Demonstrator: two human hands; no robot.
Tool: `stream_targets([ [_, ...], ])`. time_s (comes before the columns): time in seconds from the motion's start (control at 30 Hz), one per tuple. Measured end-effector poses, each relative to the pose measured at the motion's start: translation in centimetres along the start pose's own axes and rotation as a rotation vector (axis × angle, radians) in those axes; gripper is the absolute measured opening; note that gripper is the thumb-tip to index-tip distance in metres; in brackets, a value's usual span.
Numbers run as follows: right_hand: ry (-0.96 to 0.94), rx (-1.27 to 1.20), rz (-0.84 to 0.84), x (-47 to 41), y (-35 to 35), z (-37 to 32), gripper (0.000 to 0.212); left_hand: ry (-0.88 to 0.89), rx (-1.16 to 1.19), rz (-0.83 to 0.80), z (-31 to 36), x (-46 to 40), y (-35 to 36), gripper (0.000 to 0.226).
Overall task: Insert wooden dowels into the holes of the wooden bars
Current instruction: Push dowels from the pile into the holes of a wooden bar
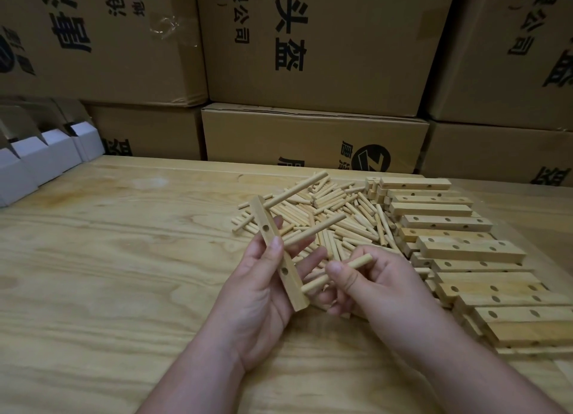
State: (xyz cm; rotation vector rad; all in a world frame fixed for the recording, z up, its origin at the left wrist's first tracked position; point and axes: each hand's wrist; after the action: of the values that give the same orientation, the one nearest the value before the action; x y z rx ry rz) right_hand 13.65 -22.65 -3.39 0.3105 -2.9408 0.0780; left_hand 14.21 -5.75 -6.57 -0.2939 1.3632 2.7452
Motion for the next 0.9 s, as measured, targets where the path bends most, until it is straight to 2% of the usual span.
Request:
stream_targets([
  [0.07, -0.008, -0.040, 0.029, 0.0, -0.1, -0.1, 0.032, -0.034, -0.016, -0.066, -0.1, 0.1, -0.2, 0.045],
  [0.13, -0.033, -0.055, 0.037, -0.1, -0.4, -0.3, 0.036, -0.061, -0.039, -0.130, -0.3, 0.2, -0.4, 0.056],
  [0.2, -0.055, -0.032, 0.018, -0.2, -0.7, -0.4, 0.030, -0.050, -0.044, -0.158, -0.4, 0.2, -0.5, 0.064],
  [0.33, -0.054, 0.008, -0.020, -0.3, -1.0, -0.4, 0.012, -0.010, -0.036, -0.152, -0.3, 0.1, -0.5, 0.066],
  [0.53, -0.047, 0.064, 0.074, -0.5, -0.8, 0.1, 0.011, -0.008, -0.117, -0.157, -0.6, 0.3, -0.4, 0.071],
  [0.73, -0.046, 0.052, 0.132, -0.4, -0.3, 0.3, 0.011, 0.003, -0.092, -0.157, -0.6, 0.2, -0.5, 0.069],
  [0.8, -0.067, 0.125, 0.164, -0.4, -0.2, 0.4, 0.004, 0.005, -0.085, -0.164, -0.7, 0.2, -0.4, 0.068],
  [0.9, -0.072, 0.320, 0.141, -0.1, -0.4, 0.5, 0.011, -0.007, -0.106, -0.176, -0.9, 0.3, -0.4, 0.068],
])
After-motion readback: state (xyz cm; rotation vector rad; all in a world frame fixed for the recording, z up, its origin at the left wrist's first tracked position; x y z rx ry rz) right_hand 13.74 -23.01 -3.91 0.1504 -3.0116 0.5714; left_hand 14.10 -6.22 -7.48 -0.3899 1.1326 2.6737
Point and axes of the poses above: each hand's wrist, its own x-axis away from the middle knuckle, its own y-axis out of the palm, z = x × y, and after that the axes turned 14 degrees about y, right-handed
